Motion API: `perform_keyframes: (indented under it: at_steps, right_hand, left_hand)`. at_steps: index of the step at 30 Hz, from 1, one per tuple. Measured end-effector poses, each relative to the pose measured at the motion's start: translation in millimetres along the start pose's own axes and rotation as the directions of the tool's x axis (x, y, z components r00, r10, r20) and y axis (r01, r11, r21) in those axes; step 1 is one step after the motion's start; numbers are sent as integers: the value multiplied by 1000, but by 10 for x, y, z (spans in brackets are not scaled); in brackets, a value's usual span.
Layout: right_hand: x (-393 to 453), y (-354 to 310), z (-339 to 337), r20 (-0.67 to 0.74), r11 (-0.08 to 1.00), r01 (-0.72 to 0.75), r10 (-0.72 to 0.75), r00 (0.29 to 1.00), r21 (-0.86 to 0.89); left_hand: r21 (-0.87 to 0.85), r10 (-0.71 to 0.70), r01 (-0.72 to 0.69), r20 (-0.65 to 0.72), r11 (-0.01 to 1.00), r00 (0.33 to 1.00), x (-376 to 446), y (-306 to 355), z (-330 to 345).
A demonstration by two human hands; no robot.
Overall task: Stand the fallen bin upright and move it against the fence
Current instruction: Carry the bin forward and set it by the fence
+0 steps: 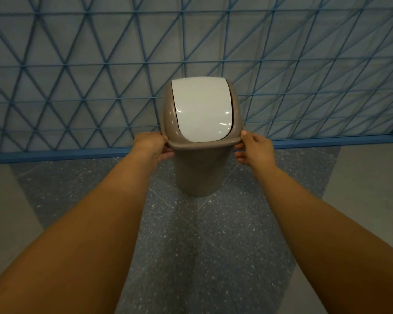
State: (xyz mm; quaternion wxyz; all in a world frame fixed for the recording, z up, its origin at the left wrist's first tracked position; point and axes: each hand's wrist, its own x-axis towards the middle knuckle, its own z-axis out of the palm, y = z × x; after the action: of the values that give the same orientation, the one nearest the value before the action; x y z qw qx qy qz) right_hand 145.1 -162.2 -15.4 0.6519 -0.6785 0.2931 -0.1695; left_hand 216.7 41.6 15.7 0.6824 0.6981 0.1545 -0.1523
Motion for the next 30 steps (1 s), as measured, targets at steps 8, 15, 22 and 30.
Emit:
perform_keyframes:
  at_steps: [8,15,22,30]
  right_hand:
    - [61,4,28,16,998,-34,33,999,47]
    - [38,-13,31,16,998,-42,41,999,38]
    - [-108,59,113,-10,978,-87,90,996,192]
    - [66,-88,57,-12,977,-146,149,989,157]
  left_hand:
    - [-1,-8,8,-22,1000,1000,127,35,-6]
    - [-33,-15,14,-22,999,1000,135,45,10]
    - [-101,-40,37,-24,994,999,163,80,12]
    - [-130,-78,81,31,988,996,53,-16,78]
